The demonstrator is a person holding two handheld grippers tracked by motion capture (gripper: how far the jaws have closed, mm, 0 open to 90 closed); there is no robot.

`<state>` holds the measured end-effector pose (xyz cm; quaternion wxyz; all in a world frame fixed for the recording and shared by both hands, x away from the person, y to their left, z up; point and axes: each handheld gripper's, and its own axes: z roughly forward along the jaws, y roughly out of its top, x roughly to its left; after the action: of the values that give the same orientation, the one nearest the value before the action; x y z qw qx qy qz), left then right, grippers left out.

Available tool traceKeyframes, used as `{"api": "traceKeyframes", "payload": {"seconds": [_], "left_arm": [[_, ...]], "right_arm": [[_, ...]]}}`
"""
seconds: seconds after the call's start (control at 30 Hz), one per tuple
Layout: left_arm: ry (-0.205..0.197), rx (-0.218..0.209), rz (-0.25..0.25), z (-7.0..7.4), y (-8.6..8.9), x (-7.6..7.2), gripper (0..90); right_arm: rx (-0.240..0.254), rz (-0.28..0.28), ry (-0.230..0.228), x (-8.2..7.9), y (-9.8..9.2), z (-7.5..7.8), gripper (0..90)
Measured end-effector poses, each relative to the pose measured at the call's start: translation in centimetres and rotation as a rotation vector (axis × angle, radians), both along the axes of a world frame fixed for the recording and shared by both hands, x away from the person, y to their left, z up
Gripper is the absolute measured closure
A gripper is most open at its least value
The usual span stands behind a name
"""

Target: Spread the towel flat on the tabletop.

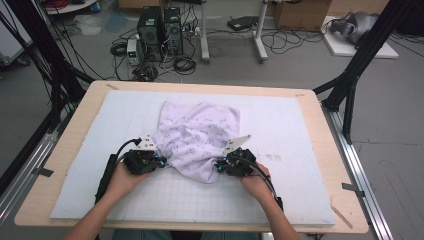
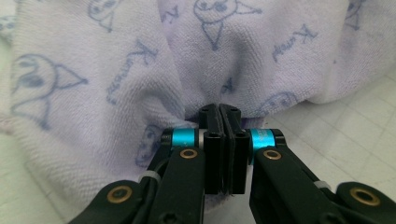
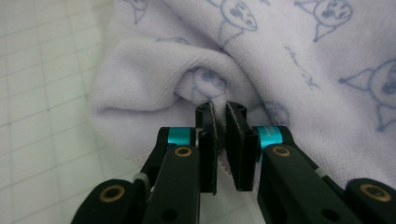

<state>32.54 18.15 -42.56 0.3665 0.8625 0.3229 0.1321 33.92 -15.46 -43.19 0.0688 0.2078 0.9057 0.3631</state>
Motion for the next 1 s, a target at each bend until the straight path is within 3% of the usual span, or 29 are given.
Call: {"api": "traceKeyframes", "payload": {"seconds": [0.13,0.37,0.57,0.67,0.73,0.8,1.0], "left_arm": [[-0.061,-0.021,0.031,1.3,1.1,-0.3,88.1],[-0.102,-0.074,0.075,3.6,3.0,0.0,88.2],[-0.111,-0.102,0.152,4.2,4.7,1.0,88.2],[-0.072,-0.084,0.177,3.4,4.9,1.9,88.2],[-0.050,-0.077,0.176,3.0,4.8,2.4,87.3],[-0.055,-0.090,0.174,3.1,4.7,2.2,78.6],[-0.097,-0.120,0.140,4.3,4.8,0.8,69.4]], "right_arm": [[0.036,-0.022,-0.023,-0.2,-1.4,1.4,84.2],[0.095,-0.080,-0.047,0.0,-4.5,3.5,84.2],[0.087,-0.124,-0.051,0.8,-5.8,3.8,84.2],[0.064,-0.152,-0.019,1.6,-5.9,2.9,84.2],[0.045,-0.160,-0.011,2.0,-5.5,2.3,83.3],[0.042,-0.160,-0.015,2.1,-5.1,2.2,80.2],[0.129,-0.153,-0.038,1.1,-5.9,3.6,69.4]]}}
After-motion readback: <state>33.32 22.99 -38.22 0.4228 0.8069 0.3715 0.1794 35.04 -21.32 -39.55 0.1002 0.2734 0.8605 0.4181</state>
